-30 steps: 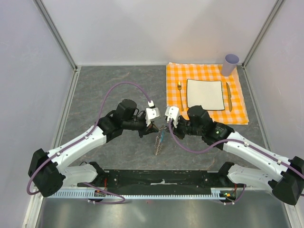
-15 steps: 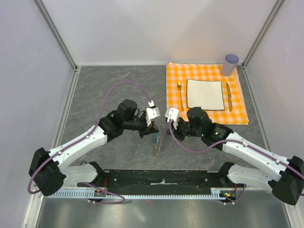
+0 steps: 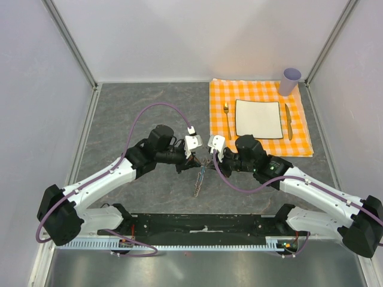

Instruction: Put the keys on the keyring

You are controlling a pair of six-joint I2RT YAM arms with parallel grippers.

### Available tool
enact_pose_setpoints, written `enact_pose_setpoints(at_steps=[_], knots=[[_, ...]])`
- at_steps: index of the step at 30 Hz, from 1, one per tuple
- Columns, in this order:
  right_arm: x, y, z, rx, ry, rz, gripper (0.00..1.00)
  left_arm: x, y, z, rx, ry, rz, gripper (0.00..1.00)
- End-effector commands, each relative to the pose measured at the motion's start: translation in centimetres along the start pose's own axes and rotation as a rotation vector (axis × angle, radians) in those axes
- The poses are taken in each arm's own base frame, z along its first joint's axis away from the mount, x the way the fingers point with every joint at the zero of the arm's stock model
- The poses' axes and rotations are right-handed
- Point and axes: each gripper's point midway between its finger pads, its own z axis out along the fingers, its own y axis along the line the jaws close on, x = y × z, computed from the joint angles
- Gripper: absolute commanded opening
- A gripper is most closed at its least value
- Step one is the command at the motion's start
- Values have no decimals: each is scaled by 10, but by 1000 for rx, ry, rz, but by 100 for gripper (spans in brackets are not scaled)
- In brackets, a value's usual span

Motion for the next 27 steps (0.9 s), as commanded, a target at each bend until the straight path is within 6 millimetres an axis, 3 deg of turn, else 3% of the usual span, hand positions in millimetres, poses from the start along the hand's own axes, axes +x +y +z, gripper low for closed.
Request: enact_pose_setpoints(at_steps=[1,27], knots=[[-6,-2,0,19,-23,-6,0,-13,-2,3,15,-48,5,2],[-6,-7,-4,45,-13,-14,0,-12,2,4,-4,-38,5,2]])
